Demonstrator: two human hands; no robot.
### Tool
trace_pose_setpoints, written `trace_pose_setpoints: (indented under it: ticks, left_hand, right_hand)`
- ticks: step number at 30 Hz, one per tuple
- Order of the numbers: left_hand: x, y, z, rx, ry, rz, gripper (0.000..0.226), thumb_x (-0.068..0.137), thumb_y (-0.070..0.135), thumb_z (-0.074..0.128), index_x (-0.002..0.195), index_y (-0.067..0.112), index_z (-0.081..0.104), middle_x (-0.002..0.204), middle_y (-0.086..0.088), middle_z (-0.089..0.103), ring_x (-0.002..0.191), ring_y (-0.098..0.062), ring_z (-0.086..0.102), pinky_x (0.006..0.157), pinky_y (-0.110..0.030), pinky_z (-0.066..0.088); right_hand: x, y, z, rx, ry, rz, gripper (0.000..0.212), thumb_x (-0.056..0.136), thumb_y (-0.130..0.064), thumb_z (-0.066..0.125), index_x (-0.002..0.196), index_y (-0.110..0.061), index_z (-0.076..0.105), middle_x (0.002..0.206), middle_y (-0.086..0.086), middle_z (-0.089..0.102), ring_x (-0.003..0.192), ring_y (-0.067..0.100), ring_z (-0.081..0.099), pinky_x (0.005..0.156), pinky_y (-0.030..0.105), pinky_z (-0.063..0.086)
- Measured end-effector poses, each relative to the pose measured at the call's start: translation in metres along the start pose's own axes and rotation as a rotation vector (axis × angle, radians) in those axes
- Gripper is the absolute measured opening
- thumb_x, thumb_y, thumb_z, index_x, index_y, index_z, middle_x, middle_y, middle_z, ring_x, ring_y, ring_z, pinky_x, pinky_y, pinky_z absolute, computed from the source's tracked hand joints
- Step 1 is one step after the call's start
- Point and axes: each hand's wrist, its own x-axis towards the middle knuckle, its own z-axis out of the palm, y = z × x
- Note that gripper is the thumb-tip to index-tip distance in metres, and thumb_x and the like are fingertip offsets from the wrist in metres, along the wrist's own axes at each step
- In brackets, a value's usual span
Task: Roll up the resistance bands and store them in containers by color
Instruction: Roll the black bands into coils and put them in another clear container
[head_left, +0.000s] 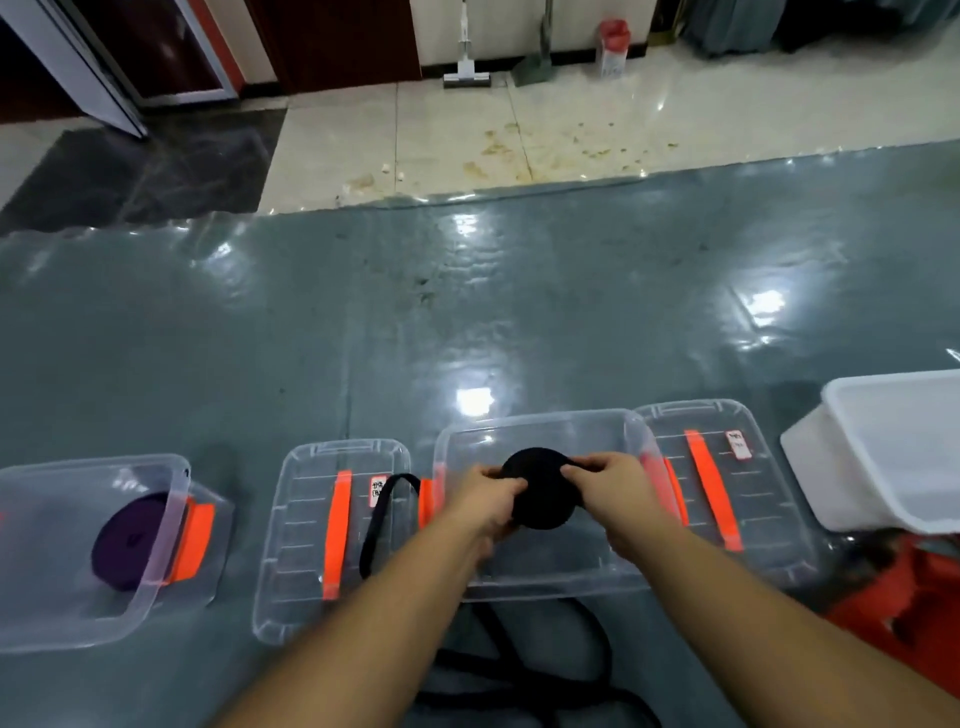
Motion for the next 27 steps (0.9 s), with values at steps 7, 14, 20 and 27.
trace_pose_setpoints:
  ticks: [7,14,20,27]
  left_hand:
    - [0.038,-0.012,0.011,0.181,0.114,-0.018,0.016,0.087,0.006,0.074,0.100,0.015,0.073,0.095,-0.013,0.076,0.092,-0.032,0.074,0.085,-0.050,0.063]
    - [0.057,-0.015,0.023,0.353,0.169,-0.055,0.041,0.085,0.012,0.075,0.121,0.000,0.059,0.111,-0.023,0.070,0.101,-0.039,0.071,0.087,-0.053,0.062]
    - [0.072,-0.017,0.020,0.525,0.181,-0.047,0.048,0.088,0.021,0.071,0.131,0.003,0.059,0.122,-0.018,0.069,0.108,-0.035,0.070,0.094,-0.043,0.059]
    - [0.073,-0.032,0.019,0.493,0.217,0.034,0.019,0.094,0.025,0.071,0.097,0.018,0.054,0.089,-0.001,0.061,0.080,-0.020,0.058,0.072,-0.026,0.041]
  right_hand:
    - [0.035,0.010,0.012,-0.273,-0.021,0.001,0.025,0.091,-0.010,0.075,0.115,-0.008,0.078,0.115,0.009,0.078,0.106,0.023,0.072,0.094,0.032,0.055]
    - [0.055,0.027,0.019,-0.372,-0.015,0.069,0.021,0.089,-0.011,0.075,0.109,-0.011,0.081,0.108,0.009,0.080,0.101,0.022,0.074,0.092,0.032,0.057]
    - [0.058,0.033,0.022,-0.421,0.009,0.080,0.022,0.090,-0.020,0.074,0.110,-0.021,0.082,0.108,0.003,0.080,0.106,0.023,0.073,0.093,0.032,0.057]
    - [0.063,0.037,0.023,-0.399,0.018,0.020,0.019,0.089,-0.017,0.075,0.106,-0.018,0.083,0.104,0.003,0.081,0.101,0.021,0.075,0.096,0.032,0.057]
